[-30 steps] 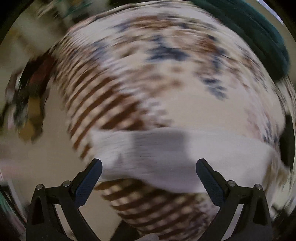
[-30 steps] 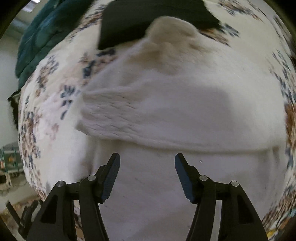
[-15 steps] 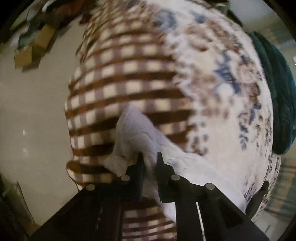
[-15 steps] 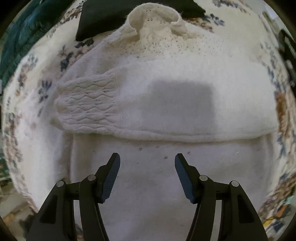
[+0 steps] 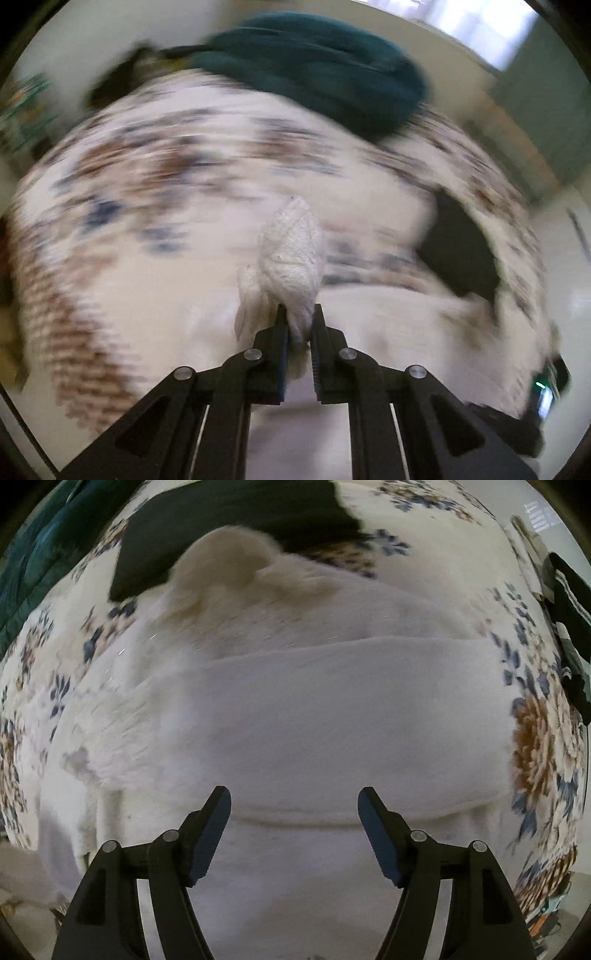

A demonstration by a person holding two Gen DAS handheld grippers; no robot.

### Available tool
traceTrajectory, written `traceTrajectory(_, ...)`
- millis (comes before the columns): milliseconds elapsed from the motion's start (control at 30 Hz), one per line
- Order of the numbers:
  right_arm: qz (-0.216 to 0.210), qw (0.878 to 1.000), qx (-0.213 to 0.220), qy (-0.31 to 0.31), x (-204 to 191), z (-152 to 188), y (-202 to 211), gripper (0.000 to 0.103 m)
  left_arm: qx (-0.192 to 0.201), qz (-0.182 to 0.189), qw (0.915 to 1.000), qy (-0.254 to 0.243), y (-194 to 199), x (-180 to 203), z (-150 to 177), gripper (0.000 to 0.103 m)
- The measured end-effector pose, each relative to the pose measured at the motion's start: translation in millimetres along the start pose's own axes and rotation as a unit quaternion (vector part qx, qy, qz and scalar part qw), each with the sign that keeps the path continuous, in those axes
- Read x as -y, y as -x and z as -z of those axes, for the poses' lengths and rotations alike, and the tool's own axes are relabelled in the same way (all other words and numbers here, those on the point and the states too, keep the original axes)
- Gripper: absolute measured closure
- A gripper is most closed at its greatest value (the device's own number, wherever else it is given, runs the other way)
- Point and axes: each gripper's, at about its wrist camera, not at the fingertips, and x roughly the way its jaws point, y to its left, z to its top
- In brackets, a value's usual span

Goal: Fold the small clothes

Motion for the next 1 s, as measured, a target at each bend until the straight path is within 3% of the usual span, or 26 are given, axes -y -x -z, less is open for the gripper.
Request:
traceTrajectory(133,0.005,1.0,0.006,-0.023,58,-7,6,0.03,-0.03,0.089,0.9931,-0.071,-28,119,22,0.095)
traceTrajectory(267,0.013,0.999,-0.003,-0.042,114,-8,4,0.03,-0.071,0.137,0.9806,-0.121,-53,205,52,0.094)
traceTrajectory(400,0.001,0.997,-0.015,-0.072,164,-7,4,0.03,-0.1,0.141,0.9712,-0.164,-66,249,83,0.088)
traceTrajectory(433,-0.011,0.996,-0.019,-0.082,174,-6,5,0.03,-0.1,0.133,0.9715,-0.169,-66,252,85,0.078)
traceTrajectory(500,-0.044,0.994,-0.025,-0.101,185,-5,7,0.03,-0.09,0.108,0.9746,-0.174,-64,245,83,0.04)
traceTrajectory(533,-0.06,0.992,-0.026,-0.108,189,-5,8,0.03,-0.087,0.099,0.976,-0.173,-67,240,79,0.011)
traceTrajectory(567,-0.079,0.99,-0.025,-0.115,191,-5,10,0.03,-0.081,0.081,0.9792,-0.167,-66,228,72,0.005)
traceTrajectory(700,-0.164,0.978,-0.013,-0.125,184,-13,19,0.03,-0.04,0.012,0.9904,-0.132,-50,165,41,0.005)
traceTrajectory(800,-0.199,0.973,-0.012,-0.118,164,-23,17,0.03,-0.012,-0.045,0.9913,-0.123,-31,119,24,0.005)
traceTrajectory(1000,-0.18,0.978,-0.012,-0.102,120,-59,-21,0.03,-0.021,-0.123,0.9871,-0.101,-22,54,25,0.005)
